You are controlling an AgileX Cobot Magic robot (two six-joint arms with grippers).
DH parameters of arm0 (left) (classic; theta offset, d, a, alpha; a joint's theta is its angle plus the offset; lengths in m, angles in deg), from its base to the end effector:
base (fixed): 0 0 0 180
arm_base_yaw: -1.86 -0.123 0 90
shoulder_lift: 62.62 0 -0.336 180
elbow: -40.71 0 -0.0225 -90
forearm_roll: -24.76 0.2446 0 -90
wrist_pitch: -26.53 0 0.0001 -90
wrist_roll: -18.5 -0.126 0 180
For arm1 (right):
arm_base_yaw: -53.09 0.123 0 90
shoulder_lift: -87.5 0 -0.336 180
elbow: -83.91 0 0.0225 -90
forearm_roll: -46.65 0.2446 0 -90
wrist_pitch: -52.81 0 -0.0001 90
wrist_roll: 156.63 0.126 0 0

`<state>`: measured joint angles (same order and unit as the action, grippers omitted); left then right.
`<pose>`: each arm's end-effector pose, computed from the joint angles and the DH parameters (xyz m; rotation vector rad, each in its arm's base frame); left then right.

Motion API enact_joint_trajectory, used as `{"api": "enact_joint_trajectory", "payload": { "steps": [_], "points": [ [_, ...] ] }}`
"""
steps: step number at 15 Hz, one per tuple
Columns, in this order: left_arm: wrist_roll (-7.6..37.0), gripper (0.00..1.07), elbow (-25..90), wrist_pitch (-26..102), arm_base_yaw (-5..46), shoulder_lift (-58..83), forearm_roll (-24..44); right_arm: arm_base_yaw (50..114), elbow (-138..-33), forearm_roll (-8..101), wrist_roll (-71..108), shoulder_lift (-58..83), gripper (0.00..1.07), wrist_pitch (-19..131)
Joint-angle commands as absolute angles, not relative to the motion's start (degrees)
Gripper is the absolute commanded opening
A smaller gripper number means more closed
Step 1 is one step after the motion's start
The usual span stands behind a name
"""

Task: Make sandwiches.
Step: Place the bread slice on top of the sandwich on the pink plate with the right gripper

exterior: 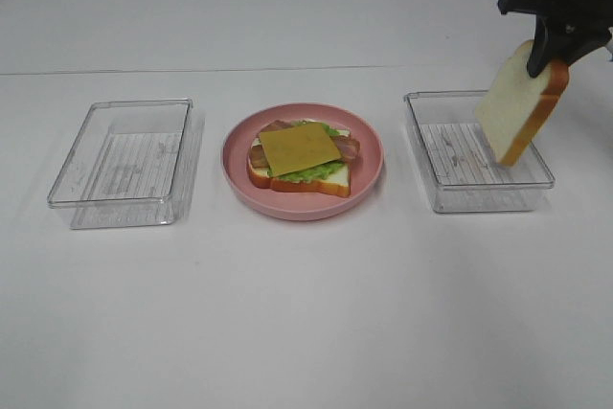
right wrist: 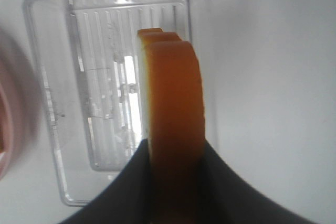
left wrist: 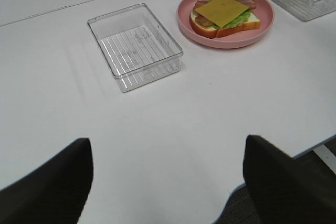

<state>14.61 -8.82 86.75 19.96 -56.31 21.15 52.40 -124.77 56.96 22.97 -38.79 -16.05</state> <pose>-0.0318 0.0031 0.2606 0.3903 1.9939 -0.2317 0.4741 0.0153 0.2631 0.0726 2.8929 0.2513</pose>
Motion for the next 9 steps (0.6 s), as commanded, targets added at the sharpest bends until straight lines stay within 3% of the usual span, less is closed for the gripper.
{"api": "enact_joint_trajectory", "payload": {
  "steps": [1,4,9],
  "points": [
    [14.5,0.75,-9.2,86.5,19.7,-57.7,20.7,52.5,-124.7,64.6,19.9,-35.5,0.00,-17.6],
    [14.5,0.75,-9.2,86.5,19.7,-57.7,20.7,54.5,-124.3,78.2,16.4,-33.8,0.00,-20.4],
    [14.5,0.75,-9.2,86.5,19.7,-57.7,20.7,63.7,-119.7,85.6,16.7,-33.7,0.00,-12.0]
  ]
}}
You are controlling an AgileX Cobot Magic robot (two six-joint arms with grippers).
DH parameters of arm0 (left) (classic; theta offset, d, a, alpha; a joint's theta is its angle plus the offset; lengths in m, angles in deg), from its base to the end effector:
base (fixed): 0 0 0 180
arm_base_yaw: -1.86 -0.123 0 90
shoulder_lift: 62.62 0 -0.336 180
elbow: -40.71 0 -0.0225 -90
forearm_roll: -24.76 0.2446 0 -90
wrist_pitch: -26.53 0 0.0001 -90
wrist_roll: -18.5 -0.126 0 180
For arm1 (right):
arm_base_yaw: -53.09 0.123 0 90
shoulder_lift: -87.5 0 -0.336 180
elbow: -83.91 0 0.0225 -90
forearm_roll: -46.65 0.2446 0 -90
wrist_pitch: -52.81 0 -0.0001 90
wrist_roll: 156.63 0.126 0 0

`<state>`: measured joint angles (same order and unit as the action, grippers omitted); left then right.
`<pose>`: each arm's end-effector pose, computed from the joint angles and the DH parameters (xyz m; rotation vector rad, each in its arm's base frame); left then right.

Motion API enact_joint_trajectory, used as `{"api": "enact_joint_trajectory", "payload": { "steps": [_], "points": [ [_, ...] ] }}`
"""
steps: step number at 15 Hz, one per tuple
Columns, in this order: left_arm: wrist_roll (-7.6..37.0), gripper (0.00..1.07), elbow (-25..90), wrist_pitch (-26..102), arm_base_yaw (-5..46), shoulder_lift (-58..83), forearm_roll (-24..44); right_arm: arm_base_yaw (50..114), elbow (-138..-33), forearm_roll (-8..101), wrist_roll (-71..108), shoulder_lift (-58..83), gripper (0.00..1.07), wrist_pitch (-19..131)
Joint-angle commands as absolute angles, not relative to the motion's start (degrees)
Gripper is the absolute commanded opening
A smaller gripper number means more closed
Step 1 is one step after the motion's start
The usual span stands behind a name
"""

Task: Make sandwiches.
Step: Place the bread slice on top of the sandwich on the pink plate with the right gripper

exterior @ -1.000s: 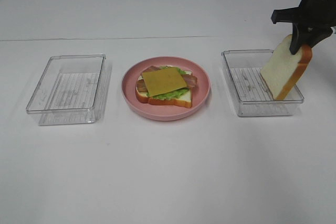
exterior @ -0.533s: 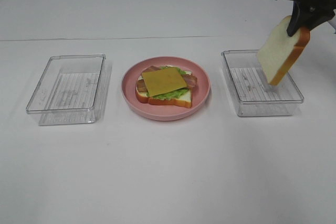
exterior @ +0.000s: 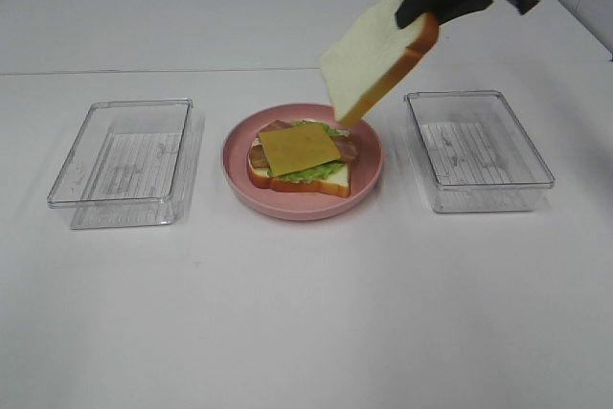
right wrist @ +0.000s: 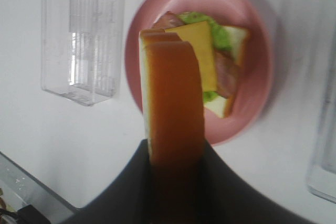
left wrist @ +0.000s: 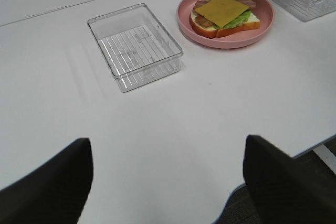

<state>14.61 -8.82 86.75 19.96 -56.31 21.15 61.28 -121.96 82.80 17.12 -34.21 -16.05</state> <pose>-0.0318 0.0031 0.2606 0.3903 1.9939 -0.2317 0.4431 0.1338 0.3073 -0.1361 2.7557 0.8870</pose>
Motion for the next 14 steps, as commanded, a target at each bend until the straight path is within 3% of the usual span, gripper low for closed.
{"api": "enact_joint_trajectory", "payload": {
  "steps": [1,6,9,14],
  "points": [
    [14.5,0.75,-9.2,86.5,19.7,-57.7,20.7,65.6,-116.6,88.4,16.8,-33.7,0.00,-7.3],
    [14.5,0.75,-9.2,86.5,19.7,-57.7,20.7,66.8,-103.5,105.4,10.3,-37.4,0.00,7.3],
    [14.5,0.75,-9.2,86.5,19.7,-57.7,20.7,67.2,-103.4,112.9,8.6,-42.5,0.00,8.7],
    [14.5,0.75,-9.2,86.5,19.7,-57.7,20.7,67.2,-103.4,111.9,9.4,-45.6,0.00,13.3]
  ]
}}
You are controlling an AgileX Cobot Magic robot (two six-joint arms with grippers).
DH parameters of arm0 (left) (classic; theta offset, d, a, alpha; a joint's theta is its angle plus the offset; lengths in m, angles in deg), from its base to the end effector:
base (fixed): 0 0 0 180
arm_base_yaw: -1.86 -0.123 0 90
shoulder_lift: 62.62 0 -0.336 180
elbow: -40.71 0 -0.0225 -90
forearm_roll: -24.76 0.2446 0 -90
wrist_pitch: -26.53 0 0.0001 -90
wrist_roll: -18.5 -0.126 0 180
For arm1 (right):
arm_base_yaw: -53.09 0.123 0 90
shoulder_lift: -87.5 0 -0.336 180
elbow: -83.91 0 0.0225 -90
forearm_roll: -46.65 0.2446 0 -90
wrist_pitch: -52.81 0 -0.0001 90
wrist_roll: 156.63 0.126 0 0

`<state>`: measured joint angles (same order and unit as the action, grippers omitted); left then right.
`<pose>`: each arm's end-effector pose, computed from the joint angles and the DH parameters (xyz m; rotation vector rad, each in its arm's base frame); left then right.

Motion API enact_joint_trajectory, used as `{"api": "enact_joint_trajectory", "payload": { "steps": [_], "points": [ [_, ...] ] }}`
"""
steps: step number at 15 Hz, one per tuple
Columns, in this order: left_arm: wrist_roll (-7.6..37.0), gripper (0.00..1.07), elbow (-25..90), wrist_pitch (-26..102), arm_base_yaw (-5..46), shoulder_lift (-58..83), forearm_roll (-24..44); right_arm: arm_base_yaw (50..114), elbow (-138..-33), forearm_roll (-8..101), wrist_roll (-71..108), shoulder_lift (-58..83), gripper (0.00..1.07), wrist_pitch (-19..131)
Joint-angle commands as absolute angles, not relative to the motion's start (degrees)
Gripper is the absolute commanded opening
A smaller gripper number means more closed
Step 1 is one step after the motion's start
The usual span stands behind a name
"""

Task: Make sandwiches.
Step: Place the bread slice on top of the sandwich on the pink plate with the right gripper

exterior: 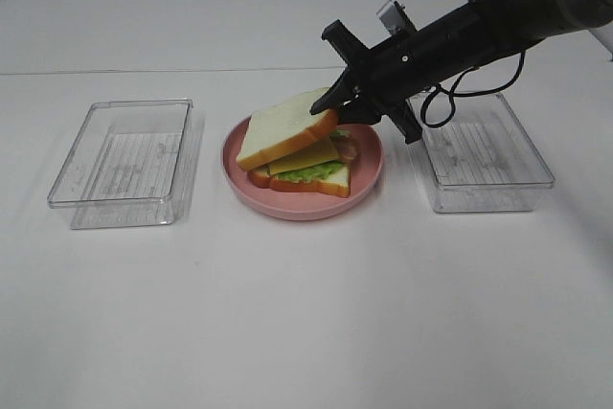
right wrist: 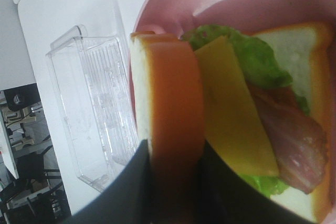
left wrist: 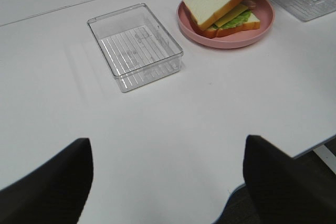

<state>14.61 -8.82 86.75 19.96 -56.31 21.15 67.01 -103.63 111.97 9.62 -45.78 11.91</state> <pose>-0.0318 0.0031 0.2606 0.3903 1.9939 -0.2317 0.4664 0.1929 0.1594 0.4545 2.6615 1.1799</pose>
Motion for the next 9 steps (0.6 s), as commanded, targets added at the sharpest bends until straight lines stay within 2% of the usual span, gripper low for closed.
{"api": "enact_joint_trajectory", "payload": {
  "steps": [1,3,5,6,7,9],
  "points": [
    [14.5,0.75,-9.2,86.5,19.7,-57.7,20.7,67.2,-103.4,111.8,9.4,-45.6,0.03,13.2],
    [14.5,0.75,-9.2,86.5,19.7,-57.7,20.7,67.2,-103.4,110.3,9.9,-45.6,0.27,11.7],
    [14.5,0.75,-9.2,86.5,19.7,-57.7,20.7,67.2,-103.4,108.7,10.4,-45.6,0.64,9.2],
    [14.5,0.75,-9.2,86.5,19.7,-57.7,20.7,67.2,-103.4,107.1,10.1,-45.4,0.75,8.6],
    [14.5,0.75,-9.2,86.5,19.7,-57.7,20.7,67.2,-103.4,104.7,10.1,-44.9,0.81,8.3],
    [14.5,0.75,-9.2,86.5,19.7,-57.7,20.7,67.2,-103.4,97.9,11.0,-42.7,0.81,8.0]
  ]
}}
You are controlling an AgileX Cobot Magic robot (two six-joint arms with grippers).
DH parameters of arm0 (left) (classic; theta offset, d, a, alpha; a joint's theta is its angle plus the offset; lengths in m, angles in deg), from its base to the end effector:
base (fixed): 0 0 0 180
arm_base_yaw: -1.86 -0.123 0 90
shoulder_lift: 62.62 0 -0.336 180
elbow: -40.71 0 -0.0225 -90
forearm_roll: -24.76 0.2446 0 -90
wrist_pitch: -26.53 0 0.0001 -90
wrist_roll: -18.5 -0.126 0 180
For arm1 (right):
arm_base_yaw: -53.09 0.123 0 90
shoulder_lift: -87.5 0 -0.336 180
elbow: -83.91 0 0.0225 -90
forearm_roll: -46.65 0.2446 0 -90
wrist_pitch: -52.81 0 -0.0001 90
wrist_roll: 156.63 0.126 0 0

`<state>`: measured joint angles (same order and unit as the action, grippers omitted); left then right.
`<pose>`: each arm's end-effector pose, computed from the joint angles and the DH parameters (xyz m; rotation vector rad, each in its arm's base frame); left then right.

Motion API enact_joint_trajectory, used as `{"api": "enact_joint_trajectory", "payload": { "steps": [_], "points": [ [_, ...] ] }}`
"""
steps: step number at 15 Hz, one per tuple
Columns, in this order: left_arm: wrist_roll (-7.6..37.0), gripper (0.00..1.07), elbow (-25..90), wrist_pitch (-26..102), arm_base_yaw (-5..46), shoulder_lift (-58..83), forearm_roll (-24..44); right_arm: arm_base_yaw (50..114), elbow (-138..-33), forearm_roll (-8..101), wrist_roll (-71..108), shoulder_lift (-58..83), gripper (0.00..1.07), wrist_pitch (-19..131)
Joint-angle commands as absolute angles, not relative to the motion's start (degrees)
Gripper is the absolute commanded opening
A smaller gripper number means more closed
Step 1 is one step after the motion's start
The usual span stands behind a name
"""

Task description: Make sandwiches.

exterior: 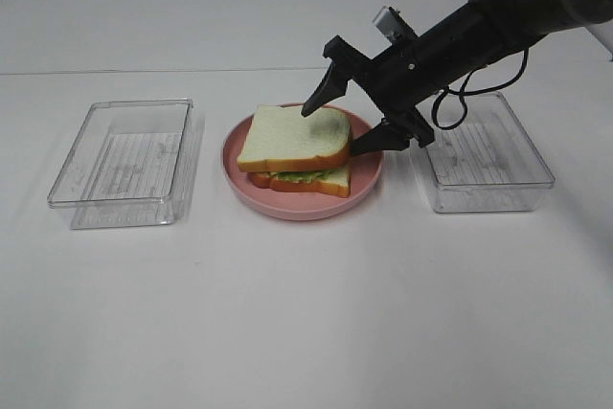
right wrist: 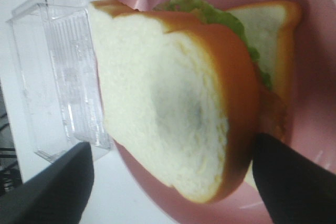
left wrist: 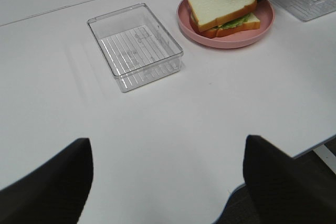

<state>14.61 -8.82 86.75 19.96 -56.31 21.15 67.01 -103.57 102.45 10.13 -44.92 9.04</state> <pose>-0.0318 0.0031 0.2606 0.3903 1.9939 -0.2317 0.4549 0.1871 0.1571 0.2667 2.7629 1.0614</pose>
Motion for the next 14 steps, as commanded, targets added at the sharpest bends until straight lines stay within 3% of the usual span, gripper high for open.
{"api": "enact_joint_trajectory", "payload": {
  "steps": [1,4,7,14],
  "points": [
    [14.5,0.75,-9.2,86.5,19.7,-57.7,20.7,67.2,-103.4,95.7,12.0,-42.1,0.81,8.0],
    [14.5,0.75,-9.2,86.5,19.7,-57.7,20.7,67.2,-103.4,77.2,21.2,-36.6,0.81,6.6],
    [14.5,0.75,-9.2,86.5,19.7,-57.7,20.7,67.2,-103.4,67.1,21.2,-30.1,0.81,-0.2],
    [14.5,0.75,-9.2,86.5,19.7,-57.7,20.7,67.2,-103.4,55.4,21.0,-11.6,0.80,-16.3]
  ]
}}
